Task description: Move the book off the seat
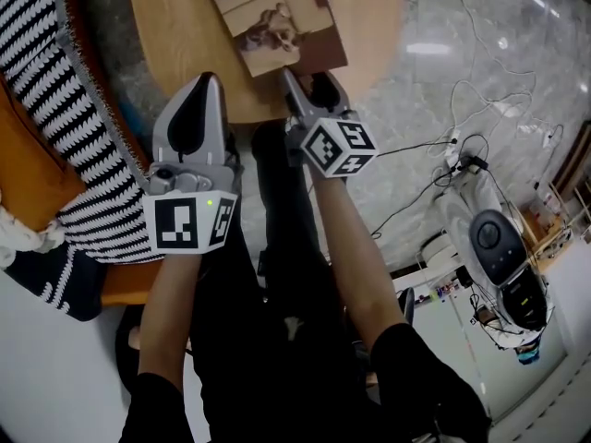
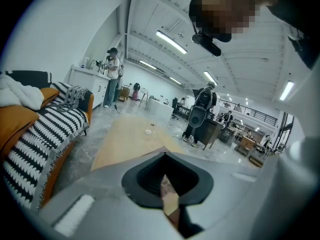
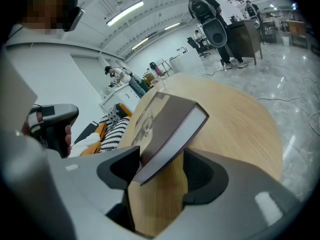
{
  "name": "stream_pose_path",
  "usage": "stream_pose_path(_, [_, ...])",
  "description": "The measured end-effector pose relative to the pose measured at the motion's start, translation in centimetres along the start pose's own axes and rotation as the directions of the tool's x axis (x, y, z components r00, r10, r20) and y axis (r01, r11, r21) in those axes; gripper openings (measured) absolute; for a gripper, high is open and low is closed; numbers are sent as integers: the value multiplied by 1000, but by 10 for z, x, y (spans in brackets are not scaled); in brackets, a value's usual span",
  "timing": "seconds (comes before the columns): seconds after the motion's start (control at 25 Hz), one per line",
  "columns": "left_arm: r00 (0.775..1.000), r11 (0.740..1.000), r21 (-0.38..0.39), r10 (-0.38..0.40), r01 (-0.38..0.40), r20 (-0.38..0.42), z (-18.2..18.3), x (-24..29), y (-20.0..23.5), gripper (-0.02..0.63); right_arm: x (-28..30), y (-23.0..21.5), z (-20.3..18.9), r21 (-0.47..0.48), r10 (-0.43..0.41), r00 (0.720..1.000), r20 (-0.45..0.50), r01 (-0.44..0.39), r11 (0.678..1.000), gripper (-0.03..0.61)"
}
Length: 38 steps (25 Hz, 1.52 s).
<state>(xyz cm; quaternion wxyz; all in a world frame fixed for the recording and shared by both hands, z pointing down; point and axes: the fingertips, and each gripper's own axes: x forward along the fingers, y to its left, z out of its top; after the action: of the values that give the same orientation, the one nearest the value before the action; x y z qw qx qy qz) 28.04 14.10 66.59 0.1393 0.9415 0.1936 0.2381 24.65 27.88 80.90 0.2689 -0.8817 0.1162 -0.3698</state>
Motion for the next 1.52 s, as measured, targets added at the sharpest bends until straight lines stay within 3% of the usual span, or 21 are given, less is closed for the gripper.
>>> stream_pose_path(0.88, [1000, 1000, -4, 13, -13, -22, 6, 27, -24, 6, -15, -33, 19, 34, -21, 1000, -10, 22, 999, 318])
stream_pose_path(1.36, [1000, 1000, -15, 12, -12, -8, -5, 8, -6, 6, -12, -23, -3, -7, -49, 999, -22, 48, 999, 325])
stream_pose_path(1.44, [1000, 1000, -18, 14, -14, -5, -6, 1, 1, 6, -13, -18, -7, -22, -69, 997, -25, 69, 997, 316])
stream_pose_path(1.52, [1000, 1000, -20, 15, -15, 1, -6, -4, 6, 6, -15, -12, -9, -39, -92, 995, -23, 91, 995, 253])
